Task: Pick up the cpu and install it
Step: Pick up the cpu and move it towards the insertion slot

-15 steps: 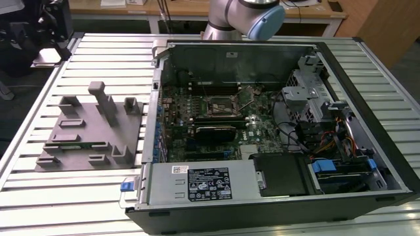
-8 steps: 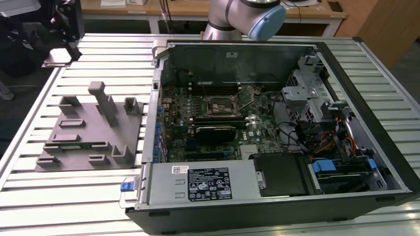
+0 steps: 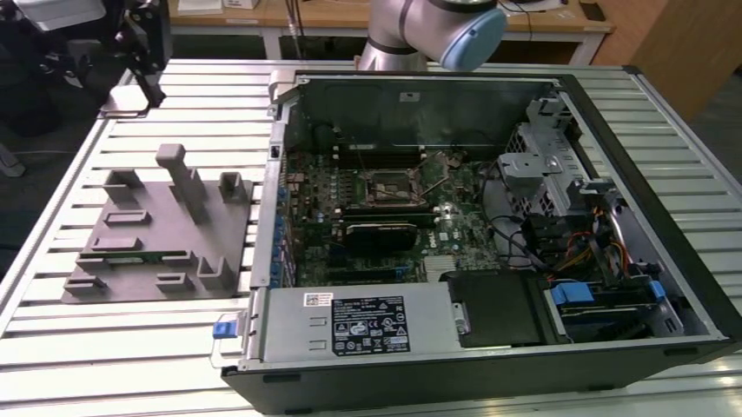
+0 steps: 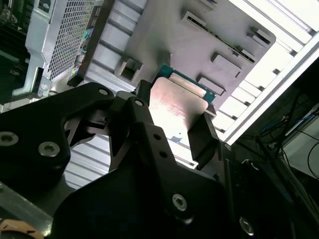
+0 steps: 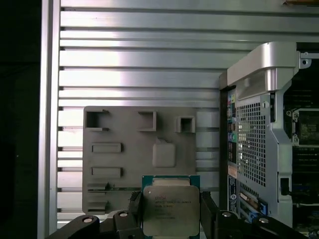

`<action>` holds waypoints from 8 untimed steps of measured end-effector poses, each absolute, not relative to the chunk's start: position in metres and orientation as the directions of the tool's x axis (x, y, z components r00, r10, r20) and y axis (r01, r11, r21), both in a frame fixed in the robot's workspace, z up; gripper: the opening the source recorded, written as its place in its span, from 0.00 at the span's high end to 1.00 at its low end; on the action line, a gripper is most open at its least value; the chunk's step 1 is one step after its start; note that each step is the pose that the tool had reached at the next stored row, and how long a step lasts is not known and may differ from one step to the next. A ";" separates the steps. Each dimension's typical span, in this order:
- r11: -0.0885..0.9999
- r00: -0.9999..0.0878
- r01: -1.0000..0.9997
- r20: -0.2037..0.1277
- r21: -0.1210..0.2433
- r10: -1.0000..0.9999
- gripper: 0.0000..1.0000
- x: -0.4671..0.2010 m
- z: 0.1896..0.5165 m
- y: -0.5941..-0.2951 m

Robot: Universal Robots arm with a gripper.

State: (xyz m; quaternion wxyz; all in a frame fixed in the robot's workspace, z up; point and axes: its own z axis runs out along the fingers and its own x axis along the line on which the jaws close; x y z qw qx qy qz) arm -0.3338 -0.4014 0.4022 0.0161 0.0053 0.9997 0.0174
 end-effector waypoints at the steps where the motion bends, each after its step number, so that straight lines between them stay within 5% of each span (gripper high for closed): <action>1: 0.999 -0.999 0.010 -0.032 0.035 0.011 0.46 -0.331 0.402 -0.401; 8: 0.999 -0.999 0.010 -0.032 0.035 0.011 0.46 -0.312 0.402 -0.401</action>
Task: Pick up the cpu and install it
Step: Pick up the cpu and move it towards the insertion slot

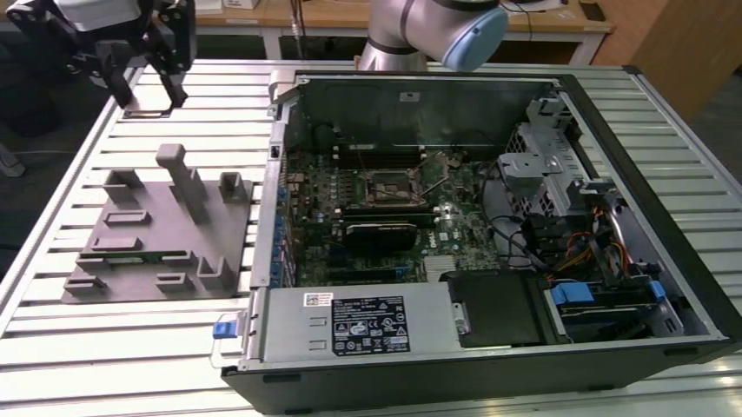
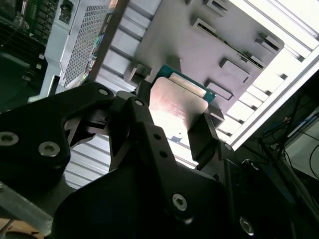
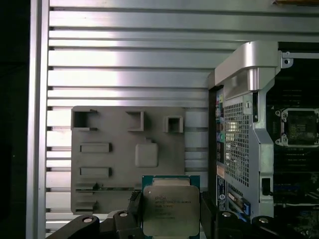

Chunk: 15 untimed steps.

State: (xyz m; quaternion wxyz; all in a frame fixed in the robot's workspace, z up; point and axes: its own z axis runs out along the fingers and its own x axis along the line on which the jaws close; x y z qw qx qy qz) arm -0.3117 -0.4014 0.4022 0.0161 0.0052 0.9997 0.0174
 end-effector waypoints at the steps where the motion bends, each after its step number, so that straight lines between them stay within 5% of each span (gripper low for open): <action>1: 0.999 -0.999 0.010 -0.032 0.035 0.011 0.46 -0.309 0.402 -0.401; 15: 0.999 -0.999 0.010 -0.032 0.035 0.011 0.46 -0.267 0.402 -0.401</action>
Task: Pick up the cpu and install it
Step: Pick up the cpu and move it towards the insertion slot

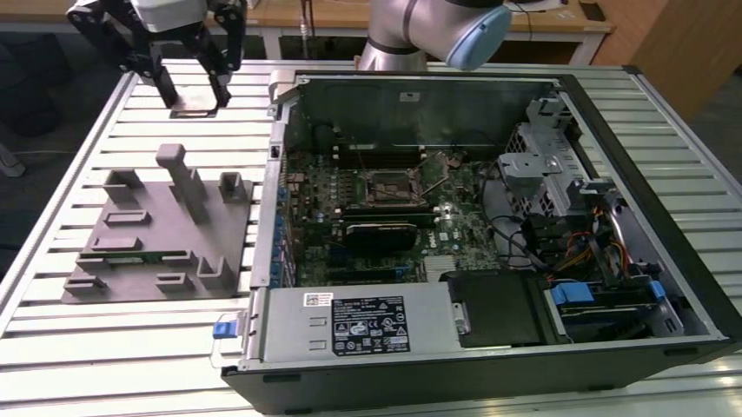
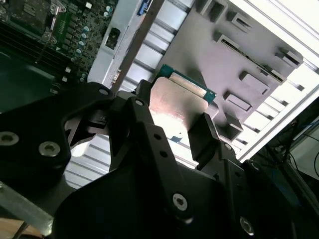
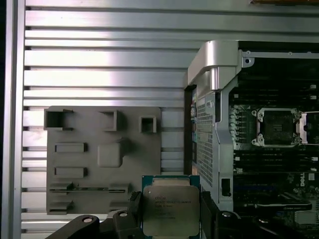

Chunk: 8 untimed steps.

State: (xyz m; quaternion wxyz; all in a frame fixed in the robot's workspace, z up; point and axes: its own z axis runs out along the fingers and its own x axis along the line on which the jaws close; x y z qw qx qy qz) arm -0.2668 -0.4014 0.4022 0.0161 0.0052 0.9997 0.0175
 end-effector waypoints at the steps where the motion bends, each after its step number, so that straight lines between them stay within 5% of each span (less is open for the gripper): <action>1: 0.999 -0.999 0.010 -0.032 0.035 0.011 0.46 -0.264 0.402 -0.401; 8: 0.999 -0.999 0.010 -0.032 0.035 0.011 0.46 -0.243 0.402 -0.401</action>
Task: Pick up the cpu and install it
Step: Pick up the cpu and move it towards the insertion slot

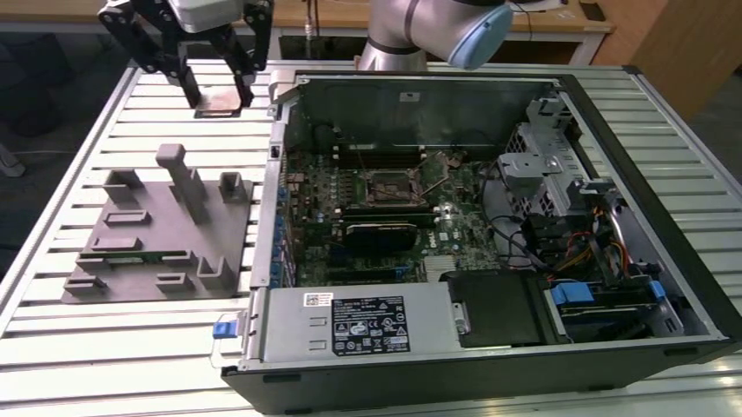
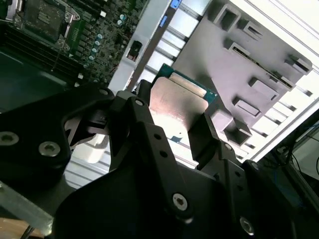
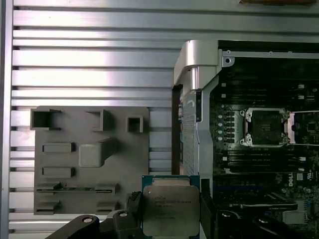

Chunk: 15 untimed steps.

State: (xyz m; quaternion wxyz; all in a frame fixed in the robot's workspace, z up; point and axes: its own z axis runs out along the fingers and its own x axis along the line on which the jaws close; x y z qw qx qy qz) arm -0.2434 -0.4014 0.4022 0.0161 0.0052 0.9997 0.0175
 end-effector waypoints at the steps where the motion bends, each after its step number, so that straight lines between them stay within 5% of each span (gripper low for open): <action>1: 0.999 -0.999 0.010 -0.032 0.035 0.011 0.46 -0.240 0.402 -0.401; 15: 0.999 -0.999 0.010 -0.032 0.035 0.011 0.46 -0.195 0.402 -0.401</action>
